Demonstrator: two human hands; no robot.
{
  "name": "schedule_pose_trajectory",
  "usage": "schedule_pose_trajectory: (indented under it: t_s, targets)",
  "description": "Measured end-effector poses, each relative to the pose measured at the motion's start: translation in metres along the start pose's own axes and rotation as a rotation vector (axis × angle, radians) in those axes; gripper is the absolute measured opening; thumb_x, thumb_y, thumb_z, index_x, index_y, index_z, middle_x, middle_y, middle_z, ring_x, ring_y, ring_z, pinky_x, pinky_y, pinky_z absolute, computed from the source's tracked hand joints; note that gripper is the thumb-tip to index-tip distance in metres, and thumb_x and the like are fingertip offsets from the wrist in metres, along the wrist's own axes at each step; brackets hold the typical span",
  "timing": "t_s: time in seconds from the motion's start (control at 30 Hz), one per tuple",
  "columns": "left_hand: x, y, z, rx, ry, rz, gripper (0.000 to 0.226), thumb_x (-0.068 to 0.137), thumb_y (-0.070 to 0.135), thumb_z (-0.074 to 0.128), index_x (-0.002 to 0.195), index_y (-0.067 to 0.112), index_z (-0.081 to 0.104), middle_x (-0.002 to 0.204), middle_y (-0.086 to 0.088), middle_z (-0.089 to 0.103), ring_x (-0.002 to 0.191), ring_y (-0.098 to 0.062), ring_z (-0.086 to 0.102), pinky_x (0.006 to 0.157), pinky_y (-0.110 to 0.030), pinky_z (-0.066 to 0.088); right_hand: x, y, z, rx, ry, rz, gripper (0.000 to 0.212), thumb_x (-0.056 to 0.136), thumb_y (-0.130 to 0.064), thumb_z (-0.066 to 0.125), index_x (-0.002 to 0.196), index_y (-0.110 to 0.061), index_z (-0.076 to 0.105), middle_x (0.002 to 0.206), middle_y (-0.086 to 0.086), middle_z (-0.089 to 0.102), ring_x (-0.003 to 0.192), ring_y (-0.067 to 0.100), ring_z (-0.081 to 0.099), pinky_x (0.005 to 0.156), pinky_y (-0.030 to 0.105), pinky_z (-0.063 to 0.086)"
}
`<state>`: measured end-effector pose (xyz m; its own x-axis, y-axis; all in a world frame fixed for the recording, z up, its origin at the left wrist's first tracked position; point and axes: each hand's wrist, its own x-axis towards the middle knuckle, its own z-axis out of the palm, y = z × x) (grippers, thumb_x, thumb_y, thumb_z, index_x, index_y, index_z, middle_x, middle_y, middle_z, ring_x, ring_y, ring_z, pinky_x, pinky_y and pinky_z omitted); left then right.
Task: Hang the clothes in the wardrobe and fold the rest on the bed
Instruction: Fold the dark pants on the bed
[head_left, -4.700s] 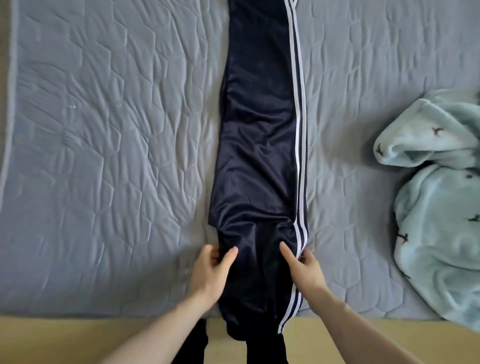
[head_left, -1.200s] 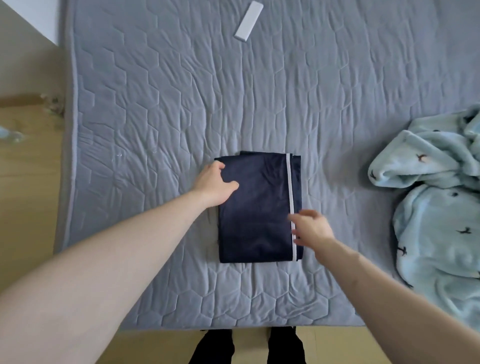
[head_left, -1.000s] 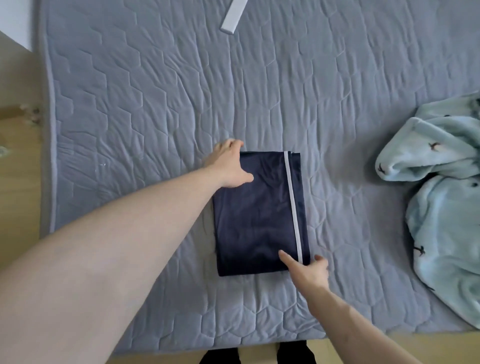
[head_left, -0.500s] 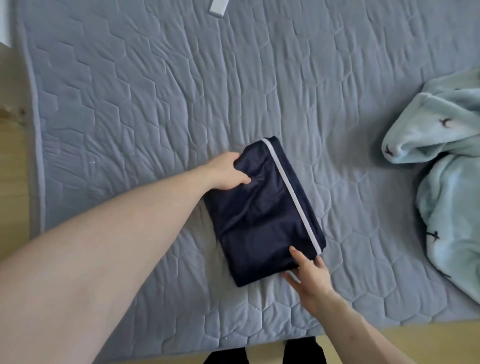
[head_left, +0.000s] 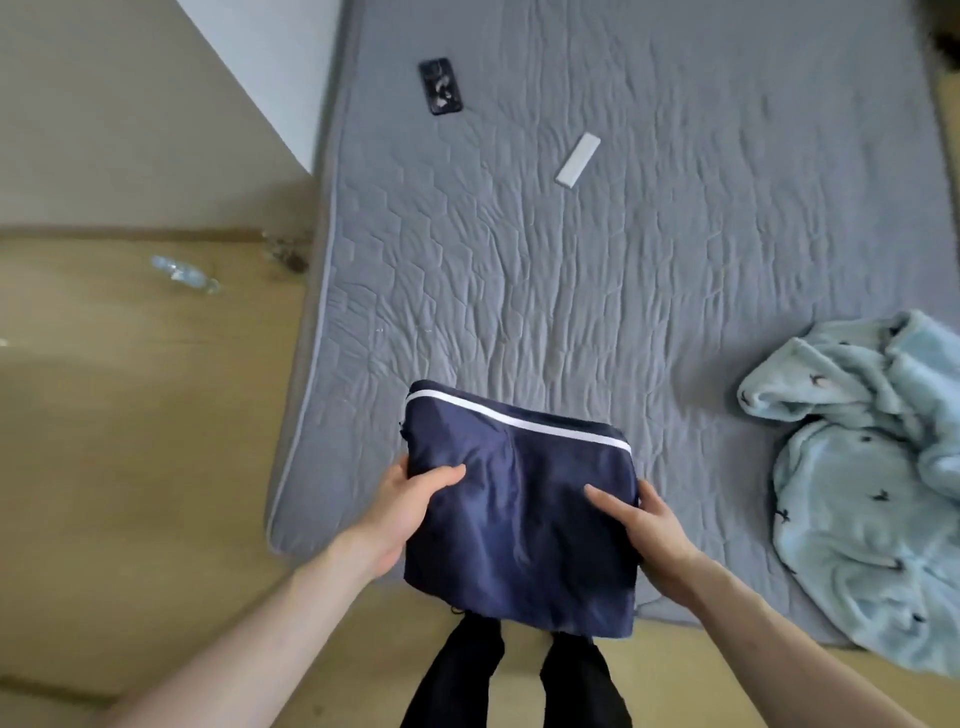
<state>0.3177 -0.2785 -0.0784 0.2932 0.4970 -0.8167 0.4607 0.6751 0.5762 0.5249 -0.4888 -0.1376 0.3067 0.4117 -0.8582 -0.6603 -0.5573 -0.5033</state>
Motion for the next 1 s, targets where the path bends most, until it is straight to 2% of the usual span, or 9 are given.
schedule_pose_trajectory:
  t_s: [0.1, 0.2, 0.3, 0.4, 0.5, 0.63, 0.8, 0.9, 1.0]
  targets:
    - [-0.084, 0.010, -0.023, -0.096, 0.040, 0.000, 0.034, 0.084, 0.017, 0.081, 0.117, 0.018, 0.072, 0.110, 0.000, 0.079, 0.098, -0.018, 0.076, 0.071, -0.024, 0.060, -0.052, -0.025, 0.022, -0.093, -0.097, -0.059, 0.084, 0.057, -0.042, 0.100, 0.129, -0.025, 0.061, 0.117, -0.002, 0.077, 0.107, 0.019, 0.075, 0.096, 0.044, 0.059]
    - [-0.159, 0.011, -0.046, -0.155, 0.121, 0.050, 0.038, 0.084, 0.018, 0.082, 0.120, 0.021, 0.070, 0.114, -0.001, 0.078, 0.104, -0.021, 0.075, 0.087, -0.036, 0.057, -0.098, -0.045, 0.043, -0.126, -0.208, -0.112, 0.080, 0.060, -0.033, 0.100, 0.129, -0.024, 0.061, 0.117, 0.001, 0.077, 0.106, 0.021, 0.075, 0.089, 0.041, 0.062]
    - [-0.222, 0.008, -0.066, -0.196, 0.214, 0.126, 0.039, 0.084, 0.021, 0.081, 0.122, 0.024, 0.070, 0.115, 0.002, 0.077, 0.104, -0.018, 0.075, 0.086, -0.037, 0.056, -0.138, -0.061, 0.064, -0.128, -0.304, -0.135, 0.075, 0.062, -0.029, 0.099, 0.127, -0.025, 0.062, 0.115, 0.003, 0.077, 0.104, 0.023, 0.076, 0.079, 0.038, 0.064]
    - [-0.271, 0.006, -0.087, -0.227, 0.322, 0.205, 0.046, 0.078, 0.031, 0.081, 0.122, 0.028, 0.070, 0.115, 0.005, 0.077, 0.104, -0.016, 0.075, 0.086, -0.038, 0.056, -0.168, -0.075, 0.090, -0.183, -0.398, -0.177, 0.078, 0.059, -0.031, 0.101, 0.127, -0.026, 0.063, 0.117, 0.005, 0.077, 0.107, 0.026, 0.075, 0.087, 0.043, 0.062]
    - [-0.311, -0.001, -0.111, -0.264, 0.439, 0.263, 0.047, 0.075, 0.034, 0.080, 0.121, 0.027, 0.069, 0.113, 0.007, 0.077, 0.102, -0.014, 0.075, 0.089, -0.041, 0.056, -0.196, -0.087, 0.124, -0.281, -0.494, -0.244, 0.080, 0.058, -0.036, 0.101, 0.128, -0.029, 0.063, 0.117, 0.003, 0.077, 0.107, 0.024, 0.075, 0.085, 0.041, 0.063]
    - [-0.352, -0.015, -0.146, -0.318, 0.583, 0.345, 0.028, 0.088, 0.022, 0.077, 0.115, 0.027, 0.070, 0.108, 0.009, 0.078, 0.096, -0.011, 0.075, 0.082, -0.034, 0.055, -0.224, -0.099, 0.186, -0.434, -0.619, -0.348, 0.085, 0.056, -0.034, 0.101, 0.131, -0.032, 0.060, 0.118, 0.000, 0.076, 0.108, 0.022, 0.074, 0.090, 0.044, 0.061]
    - [-0.389, -0.043, -0.211, -0.452, 0.786, 0.406, 0.026, 0.090, 0.020, 0.076, 0.112, 0.030, 0.066, 0.104, 0.014, 0.077, 0.090, -0.006, 0.074, 0.074, -0.027, 0.054, -0.254, -0.099, 0.284, -0.530, -0.717, -0.445, 0.076, 0.057, -0.034, 0.098, 0.125, -0.037, 0.064, 0.116, -0.002, 0.077, 0.105, 0.021, 0.075, 0.086, 0.040, 0.061]
    - [-0.408, -0.062, -0.262, -0.477, 0.874, 0.425, 0.037, 0.092, 0.025, 0.075, 0.122, 0.028, 0.055, 0.113, 0.010, 0.070, 0.097, -0.009, 0.070, 0.078, -0.028, 0.054, -0.276, -0.089, 0.346, -0.570, -0.764, -0.503, 0.074, 0.057, -0.035, 0.098, 0.123, -0.040, 0.064, 0.116, -0.003, 0.077, 0.104, 0.019, 0.075, 0.084, 0.039, 0.062]
    - [-0.430, -0.077, -0.322, -0.447, 0.915, 0.490, 0.059, 0.095, 0.028, 0.071, 0.138, 0.047, 0.036, 0.112, 0.018, 0.068, 0.098, -0.002, 0.069, 0.080, -0.022, 0.053, -0.306, -0.075, 0.414, -0.599, -0.805, -0.561, 0.072, 0.058, -0.035, 0.096, 0.122, -0.042, 0.064, 0.114, -0.005, 0.077, 0.102, 0.017, 0.076, 0.077, 0.033, 0.063]
